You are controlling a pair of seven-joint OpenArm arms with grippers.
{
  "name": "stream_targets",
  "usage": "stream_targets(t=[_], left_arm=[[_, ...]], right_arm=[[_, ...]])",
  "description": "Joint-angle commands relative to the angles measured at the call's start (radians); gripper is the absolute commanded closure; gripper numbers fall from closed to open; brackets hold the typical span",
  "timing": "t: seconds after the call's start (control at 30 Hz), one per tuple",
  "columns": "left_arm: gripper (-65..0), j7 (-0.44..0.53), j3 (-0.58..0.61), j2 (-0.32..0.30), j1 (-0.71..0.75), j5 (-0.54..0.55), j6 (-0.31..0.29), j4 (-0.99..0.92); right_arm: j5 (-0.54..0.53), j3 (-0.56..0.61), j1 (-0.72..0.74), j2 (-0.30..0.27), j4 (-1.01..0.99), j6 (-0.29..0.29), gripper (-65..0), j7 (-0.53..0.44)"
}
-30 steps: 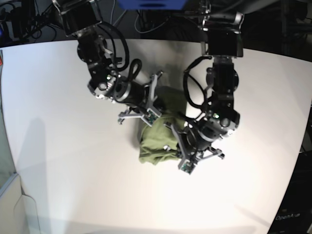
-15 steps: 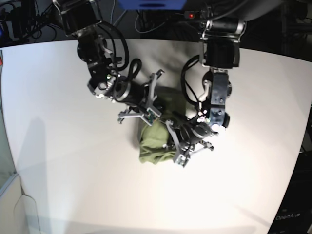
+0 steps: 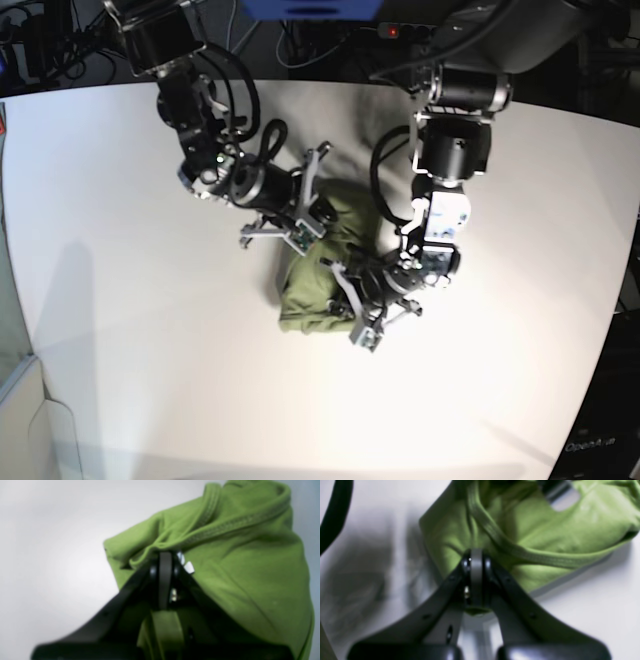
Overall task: Fold the T-shirt properly
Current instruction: 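Press the bundle sides inward with both grippers to tidy it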
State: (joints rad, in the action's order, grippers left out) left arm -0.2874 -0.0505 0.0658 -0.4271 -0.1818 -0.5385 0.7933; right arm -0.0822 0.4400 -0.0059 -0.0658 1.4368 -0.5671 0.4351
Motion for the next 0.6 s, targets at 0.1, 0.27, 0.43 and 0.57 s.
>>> stream_targets(t=[0.1, 0.27, 0.43, 0.57], left_arm=[[-0.5, 0.024, -0.001, 0.004, -0.045, 0.005, 0.004, -0.030], [-0.5, 0.029, -0.002, -0.016, -0.045, 0.005, 0.004, -0.031], [-0.5, 0.029, -0.073, -0.022, -0.043, 0.000, 0.004, -0.031], [-0.5, 0.029, -0.088, -0.024, -0.039, -0.005, 0.004, -0.030]], right_arm=[[0.005, 0.000, 0.002, -0.001, 0.003, 0.005, 0.0, 0.018], [0.005, 0.000, -0.009, -0.001, -0.021, 0.005, 0.0, 0.017], [0.005, 0.001, -0.009, -0.015, -0.118, 0.005, 0.0, -0.071], [0.005, 0.001, -0.009, -0.018, -0.153, 0.005, 0.0, -0.081]])
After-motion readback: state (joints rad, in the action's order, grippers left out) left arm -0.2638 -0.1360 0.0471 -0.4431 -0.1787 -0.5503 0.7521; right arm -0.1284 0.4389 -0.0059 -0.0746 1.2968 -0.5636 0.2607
